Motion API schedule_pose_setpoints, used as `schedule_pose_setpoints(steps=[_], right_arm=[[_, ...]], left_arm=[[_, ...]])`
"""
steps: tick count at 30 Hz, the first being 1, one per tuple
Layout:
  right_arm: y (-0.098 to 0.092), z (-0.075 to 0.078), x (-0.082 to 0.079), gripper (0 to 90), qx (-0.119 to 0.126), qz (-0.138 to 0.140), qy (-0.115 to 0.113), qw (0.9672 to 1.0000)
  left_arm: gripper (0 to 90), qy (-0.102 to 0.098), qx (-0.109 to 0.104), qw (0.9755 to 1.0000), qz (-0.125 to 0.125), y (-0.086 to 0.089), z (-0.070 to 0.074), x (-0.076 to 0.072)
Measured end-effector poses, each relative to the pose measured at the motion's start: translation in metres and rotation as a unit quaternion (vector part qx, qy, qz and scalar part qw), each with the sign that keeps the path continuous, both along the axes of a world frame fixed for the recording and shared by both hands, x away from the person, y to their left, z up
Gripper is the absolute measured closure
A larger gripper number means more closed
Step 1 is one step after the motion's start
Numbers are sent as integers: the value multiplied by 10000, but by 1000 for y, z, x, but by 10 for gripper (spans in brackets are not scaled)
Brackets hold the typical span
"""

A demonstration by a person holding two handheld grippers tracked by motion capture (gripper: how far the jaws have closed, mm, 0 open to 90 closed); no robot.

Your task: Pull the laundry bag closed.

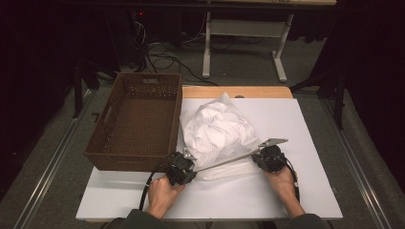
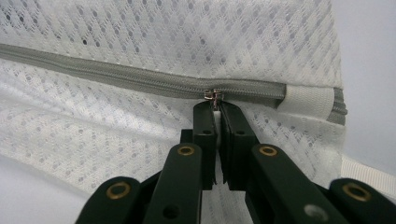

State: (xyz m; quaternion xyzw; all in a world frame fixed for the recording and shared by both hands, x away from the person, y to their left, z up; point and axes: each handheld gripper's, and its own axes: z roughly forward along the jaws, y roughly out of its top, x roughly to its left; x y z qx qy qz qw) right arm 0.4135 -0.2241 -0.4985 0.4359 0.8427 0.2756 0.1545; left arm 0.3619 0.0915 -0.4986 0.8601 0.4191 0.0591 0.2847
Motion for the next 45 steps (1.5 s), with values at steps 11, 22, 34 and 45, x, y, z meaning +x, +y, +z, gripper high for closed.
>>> schedule_pose_setpoints(steps=[11,22,34,45], right_arm=[[-2,1,3,866,-78,-104,14,9999],[-2,3,7,865,-207,-135,41,9997],[-7,5,16,865,-236,-262,85,9993],[-3,5,19,862,-484,-333,-1,9983]], left_arm=[[858,-31,43,10000,6,3,1,0],[858,-123,185,9998,11,2,2,-1],[858,-175,230,9996,73,4,2,0],[858,-257,312,9991,93,3,2,1]])
